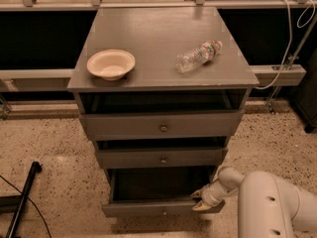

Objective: Open bottom drawer

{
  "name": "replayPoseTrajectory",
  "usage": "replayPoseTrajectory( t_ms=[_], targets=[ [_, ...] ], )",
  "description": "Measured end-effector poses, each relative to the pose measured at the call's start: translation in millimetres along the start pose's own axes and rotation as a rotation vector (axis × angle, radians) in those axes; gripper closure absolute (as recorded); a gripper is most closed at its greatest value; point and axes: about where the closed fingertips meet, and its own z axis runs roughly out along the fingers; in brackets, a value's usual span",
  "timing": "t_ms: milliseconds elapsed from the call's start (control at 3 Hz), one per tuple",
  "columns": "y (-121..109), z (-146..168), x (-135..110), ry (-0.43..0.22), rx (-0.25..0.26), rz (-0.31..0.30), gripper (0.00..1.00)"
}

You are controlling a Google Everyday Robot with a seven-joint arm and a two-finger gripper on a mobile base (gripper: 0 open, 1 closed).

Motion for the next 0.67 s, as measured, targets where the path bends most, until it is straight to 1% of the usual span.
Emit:
replayPoseTrajectory(
  t_ms=[667],
  targets=[
    [0.0,0.1,0.0,0.000,0.000,0.000,0.26]
  ],
)
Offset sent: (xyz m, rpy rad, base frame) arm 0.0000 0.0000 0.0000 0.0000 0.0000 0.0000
